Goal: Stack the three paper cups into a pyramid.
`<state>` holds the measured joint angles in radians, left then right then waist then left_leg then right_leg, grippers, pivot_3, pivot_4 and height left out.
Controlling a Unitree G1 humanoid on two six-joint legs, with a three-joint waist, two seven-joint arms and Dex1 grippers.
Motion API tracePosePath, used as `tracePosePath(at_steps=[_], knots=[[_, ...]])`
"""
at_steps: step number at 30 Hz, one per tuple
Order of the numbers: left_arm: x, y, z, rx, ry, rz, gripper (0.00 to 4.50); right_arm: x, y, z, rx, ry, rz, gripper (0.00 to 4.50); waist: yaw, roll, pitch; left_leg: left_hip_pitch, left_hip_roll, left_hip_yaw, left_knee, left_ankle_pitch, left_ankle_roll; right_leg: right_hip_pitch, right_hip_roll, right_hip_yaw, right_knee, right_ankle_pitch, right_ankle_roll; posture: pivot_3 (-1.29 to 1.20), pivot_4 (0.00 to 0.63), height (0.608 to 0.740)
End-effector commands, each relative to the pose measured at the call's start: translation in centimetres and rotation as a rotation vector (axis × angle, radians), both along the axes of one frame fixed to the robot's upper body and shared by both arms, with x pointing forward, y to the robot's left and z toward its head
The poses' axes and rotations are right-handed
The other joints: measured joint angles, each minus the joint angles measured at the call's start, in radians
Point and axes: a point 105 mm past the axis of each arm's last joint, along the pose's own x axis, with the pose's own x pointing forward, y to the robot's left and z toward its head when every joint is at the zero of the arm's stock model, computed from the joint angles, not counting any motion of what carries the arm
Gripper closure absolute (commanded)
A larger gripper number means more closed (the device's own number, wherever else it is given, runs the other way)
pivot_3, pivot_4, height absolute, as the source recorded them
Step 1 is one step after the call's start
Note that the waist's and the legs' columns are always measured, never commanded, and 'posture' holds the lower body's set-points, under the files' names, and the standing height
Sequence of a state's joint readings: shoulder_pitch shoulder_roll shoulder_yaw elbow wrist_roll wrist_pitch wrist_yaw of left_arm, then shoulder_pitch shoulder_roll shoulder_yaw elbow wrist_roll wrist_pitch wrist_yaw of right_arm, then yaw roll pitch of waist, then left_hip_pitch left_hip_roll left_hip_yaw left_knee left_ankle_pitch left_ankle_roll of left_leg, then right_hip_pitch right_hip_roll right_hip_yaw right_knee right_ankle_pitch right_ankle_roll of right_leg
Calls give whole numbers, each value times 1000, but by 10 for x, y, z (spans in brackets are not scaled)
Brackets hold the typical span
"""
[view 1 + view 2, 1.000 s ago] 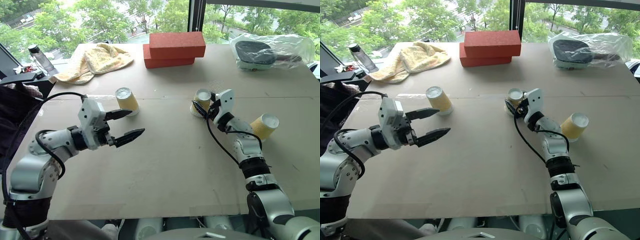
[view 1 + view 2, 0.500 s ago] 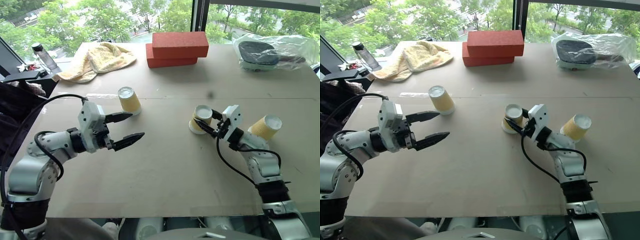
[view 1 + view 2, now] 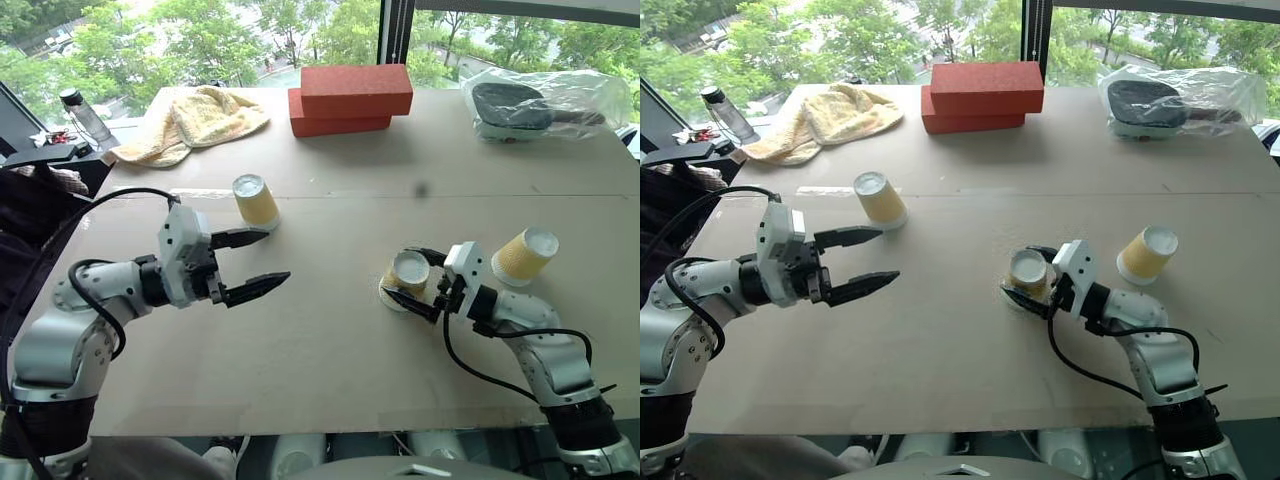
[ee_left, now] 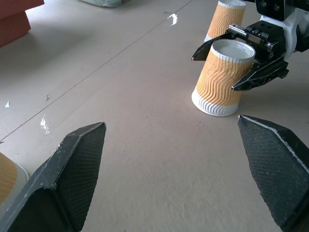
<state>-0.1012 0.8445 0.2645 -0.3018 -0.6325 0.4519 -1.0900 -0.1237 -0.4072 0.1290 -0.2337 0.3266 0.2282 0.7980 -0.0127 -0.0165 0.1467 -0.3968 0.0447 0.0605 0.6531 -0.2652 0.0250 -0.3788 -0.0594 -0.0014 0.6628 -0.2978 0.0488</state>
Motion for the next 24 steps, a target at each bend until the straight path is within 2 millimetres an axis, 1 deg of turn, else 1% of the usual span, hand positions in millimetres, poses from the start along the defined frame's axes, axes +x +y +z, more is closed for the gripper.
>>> tracePosePath(at_steps=[1,5,9,11,13,15,17,18,20,24], knots=[[-1,-2,7,19,-28,-27,0,-5,-7,22,26,-66,6,40,1,0,0,0,0,0,0,0,0,0,0,0,0,0,0,0,150,730],[-3,-7,10,15,-21,-62,0,-17,-26,35,-4,-85,-6,40,5,0,0,-1,0,-1,0,0,0,0,0,-1,0,0,0,0,150,730],[-4,-19,17,14,-19,-138,0,-35,-54,46,-58,-126,-88,40,9,-1,0,-1,0,-1,0,0,1,0,0,-1,0,0,0,0,150,730],[-4,-27,21,7,-18,-183,0,-36,-67,55,-44,-158,-158,40,12,-1,0,-1,0,-2,0,0,1,1,0,-1,0,0,0,0,150,730],[-5,-38,27,-5,-23,-232,0,-31,-92,63,-36,-187,-301,40,6,-1,0,0,0,-1,1,0,1,1,1,0,0,0,0,0,150,730],[-5,-49,31,-8,-29,-281,0,-27,-122,68,-36,-214,-454,40,6,-1,0,0,-1,-1,2,0,1,2,1,0,0,0,0,0,150,730],[-5,-55,33,-12,-31,-313,0,-24,-141,68,-33,-230,-556,40,7,-1,0,0,-2,-1,2,0,0,2,1,0,0,0,0,0,150,730],[-4,-57,34,-10,-32,-322,0,-23,-148,68,-27,-232,-595,40,6,-1,0,0,-2,-1,2,0,-1,2,1,1,0,0,0,0,150,730],[-3,-58,34,-4,-33,-333,0,-22,-155,65,-9,-223,-640,40,2,-1,0,0,-3,-1,2,1,-1,2,3,2,0,0,0,0,150,730],[-1,-60,35,3,-36,-338,0,-17,-165,50,3,-167,-700,40,1,-1,0,0,-2,-1,2,1,-1,1,6,3,0,0,0,0,150,730]])
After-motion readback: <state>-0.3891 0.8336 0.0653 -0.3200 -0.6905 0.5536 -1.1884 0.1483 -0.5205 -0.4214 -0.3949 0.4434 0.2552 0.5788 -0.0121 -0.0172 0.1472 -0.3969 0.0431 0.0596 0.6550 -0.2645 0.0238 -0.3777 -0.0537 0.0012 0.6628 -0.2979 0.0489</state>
